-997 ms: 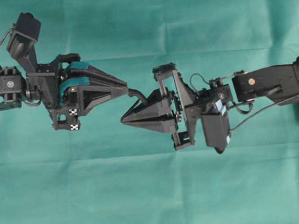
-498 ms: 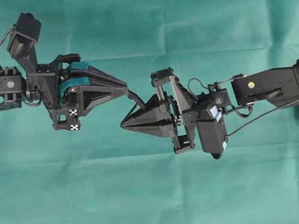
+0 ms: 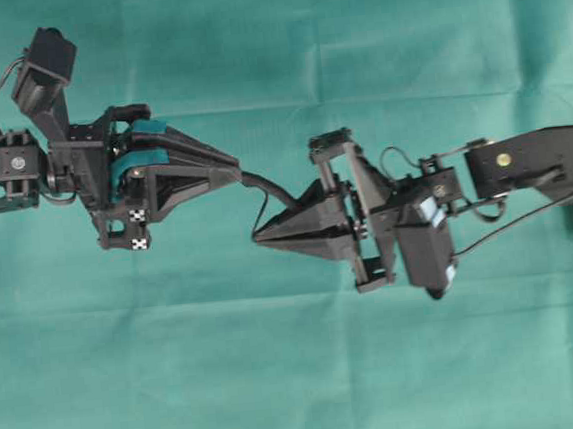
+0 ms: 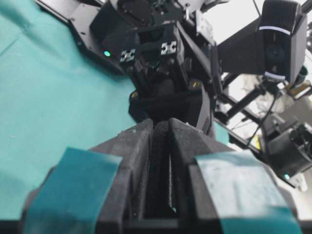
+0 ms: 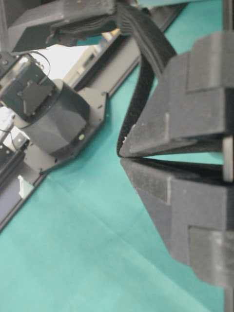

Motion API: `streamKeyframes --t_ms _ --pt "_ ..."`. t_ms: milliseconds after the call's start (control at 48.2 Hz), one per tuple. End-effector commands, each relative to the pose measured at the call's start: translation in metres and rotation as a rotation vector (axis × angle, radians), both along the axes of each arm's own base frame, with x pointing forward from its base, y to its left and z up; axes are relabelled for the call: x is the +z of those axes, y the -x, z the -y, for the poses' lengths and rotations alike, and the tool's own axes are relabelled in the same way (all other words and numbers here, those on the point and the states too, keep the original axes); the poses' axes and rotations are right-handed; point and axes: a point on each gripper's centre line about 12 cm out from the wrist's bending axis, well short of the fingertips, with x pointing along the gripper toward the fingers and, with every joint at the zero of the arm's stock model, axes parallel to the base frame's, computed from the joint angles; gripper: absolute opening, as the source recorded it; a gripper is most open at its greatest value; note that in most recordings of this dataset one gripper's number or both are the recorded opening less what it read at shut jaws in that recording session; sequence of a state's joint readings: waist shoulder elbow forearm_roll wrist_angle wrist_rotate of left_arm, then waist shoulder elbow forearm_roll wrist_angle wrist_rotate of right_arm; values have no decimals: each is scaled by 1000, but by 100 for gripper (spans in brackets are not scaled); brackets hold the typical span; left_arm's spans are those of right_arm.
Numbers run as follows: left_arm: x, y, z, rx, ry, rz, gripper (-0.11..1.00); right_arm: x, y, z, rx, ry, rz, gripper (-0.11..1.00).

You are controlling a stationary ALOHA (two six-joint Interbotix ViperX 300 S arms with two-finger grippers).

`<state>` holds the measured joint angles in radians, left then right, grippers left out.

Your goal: Peel off the Velcro with your right arm.

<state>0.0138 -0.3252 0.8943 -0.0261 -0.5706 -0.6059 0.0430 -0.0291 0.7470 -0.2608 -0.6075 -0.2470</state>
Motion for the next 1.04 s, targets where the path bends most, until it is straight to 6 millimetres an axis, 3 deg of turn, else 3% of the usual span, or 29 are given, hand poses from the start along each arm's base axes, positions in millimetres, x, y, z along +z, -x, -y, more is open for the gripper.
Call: streamKeyframes --t_ms 0,353,457,581,1017 --pt "13 2 -2 7 0 48 10 16 6 -3 4 -30 38 -9" --pt "9 3 -2 7 0 37 10 14 26 0 -6 -81 19 -8" --pt "7 5 -2 7 0 31 10 14 31 0 -8 -86 20 3" --pt "5 8 -2 7 0 26 10 15 36 1 -15 -101 20 25" --pt "2 29 -2 8 -3 32 10 13 53 6 -50 -138 13 25"
